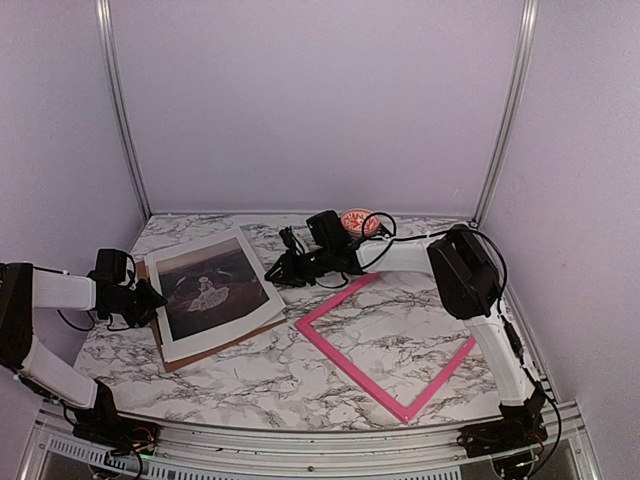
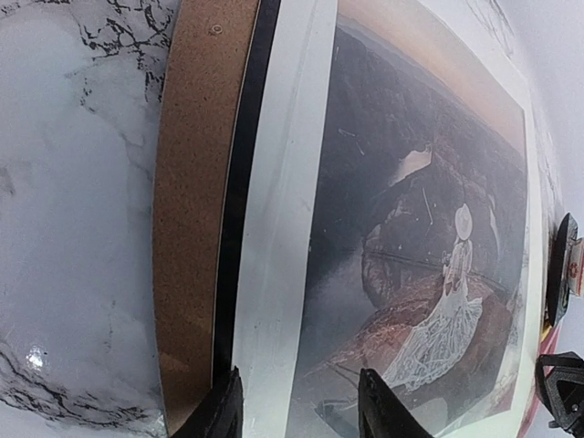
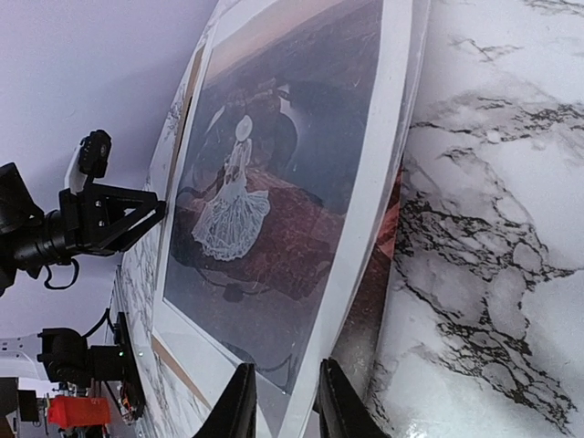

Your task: Take the photo out of the frame

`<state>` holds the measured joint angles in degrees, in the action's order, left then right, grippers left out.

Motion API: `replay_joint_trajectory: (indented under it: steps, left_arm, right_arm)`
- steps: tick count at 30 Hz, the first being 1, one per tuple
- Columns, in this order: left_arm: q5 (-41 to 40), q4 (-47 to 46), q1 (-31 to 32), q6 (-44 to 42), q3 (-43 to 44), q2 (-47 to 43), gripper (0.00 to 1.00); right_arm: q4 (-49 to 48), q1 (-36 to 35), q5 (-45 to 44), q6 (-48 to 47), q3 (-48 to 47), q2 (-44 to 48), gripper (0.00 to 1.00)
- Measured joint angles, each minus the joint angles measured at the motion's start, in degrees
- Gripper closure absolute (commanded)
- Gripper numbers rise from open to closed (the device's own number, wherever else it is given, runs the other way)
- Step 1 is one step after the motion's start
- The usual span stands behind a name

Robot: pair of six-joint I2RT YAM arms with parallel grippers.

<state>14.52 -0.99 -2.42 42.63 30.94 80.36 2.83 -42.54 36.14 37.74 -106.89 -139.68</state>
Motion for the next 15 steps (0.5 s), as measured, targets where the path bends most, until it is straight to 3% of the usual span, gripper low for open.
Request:
replay_joint_trajectory:
  steps: [15]
  left_arm:
    - [0.3,0.0,0.4,0.0,0.0,0.1,0.56]
  right_arm:
    - [-11.5,0.8,6.7,8.6,13.8,3.8,0.78]
